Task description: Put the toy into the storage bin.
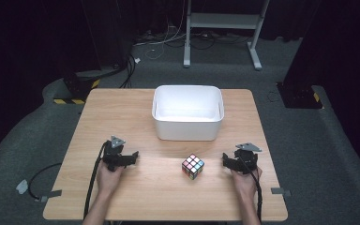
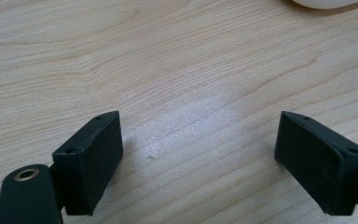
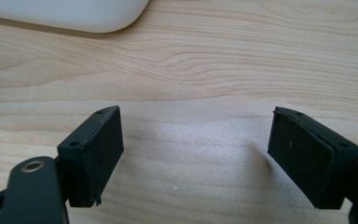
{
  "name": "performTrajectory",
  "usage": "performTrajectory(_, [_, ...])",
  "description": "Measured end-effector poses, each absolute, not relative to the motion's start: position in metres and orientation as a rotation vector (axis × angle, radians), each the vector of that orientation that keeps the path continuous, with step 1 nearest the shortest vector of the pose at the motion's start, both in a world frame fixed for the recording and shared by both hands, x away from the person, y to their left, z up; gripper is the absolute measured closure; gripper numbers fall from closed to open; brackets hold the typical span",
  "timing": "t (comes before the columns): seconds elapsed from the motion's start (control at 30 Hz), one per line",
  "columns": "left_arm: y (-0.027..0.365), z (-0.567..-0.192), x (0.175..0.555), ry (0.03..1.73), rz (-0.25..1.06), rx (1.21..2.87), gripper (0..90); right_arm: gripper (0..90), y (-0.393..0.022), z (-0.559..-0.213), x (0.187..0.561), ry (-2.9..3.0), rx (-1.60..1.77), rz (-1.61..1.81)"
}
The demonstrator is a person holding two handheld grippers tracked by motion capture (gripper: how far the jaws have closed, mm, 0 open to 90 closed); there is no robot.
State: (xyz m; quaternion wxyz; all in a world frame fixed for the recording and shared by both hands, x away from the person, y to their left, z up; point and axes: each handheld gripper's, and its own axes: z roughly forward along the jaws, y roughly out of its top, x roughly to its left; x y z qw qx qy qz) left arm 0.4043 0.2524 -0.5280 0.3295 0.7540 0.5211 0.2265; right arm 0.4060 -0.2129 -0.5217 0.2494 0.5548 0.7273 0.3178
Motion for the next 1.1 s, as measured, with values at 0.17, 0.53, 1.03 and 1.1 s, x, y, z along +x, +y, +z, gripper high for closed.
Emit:
performTrajectory(0.17, [0.252, -0.528, 0.404, 1.363, 0.592, 1.973, 15.3, 18.0, -0.213, -0.520, 0.402, 1.987, 1.500, 0.879])
performTrajectory(0.53, [0.252, -0.528, 0.404, 1.363, 0.593, 1.973, 15.2, 19.4, -0.209, -0.515, 0.393, 2.019, 1.460, 0.908])
performTrajectory(1.03, [0.252, -0.528, 0.404, 1.362, 0.593, 1.973, 15.1, 19.0, -0.196, -0.508, 0.371, 2.061, 1.365, 0.964])
performTrajectory(1.1, [0.252, -0.528, 0.404, 1.363, 0.591, 1.972, 15.1, 18.8, -0.196, -0.509, 0.368, 2.071, 1.360, 0.975])
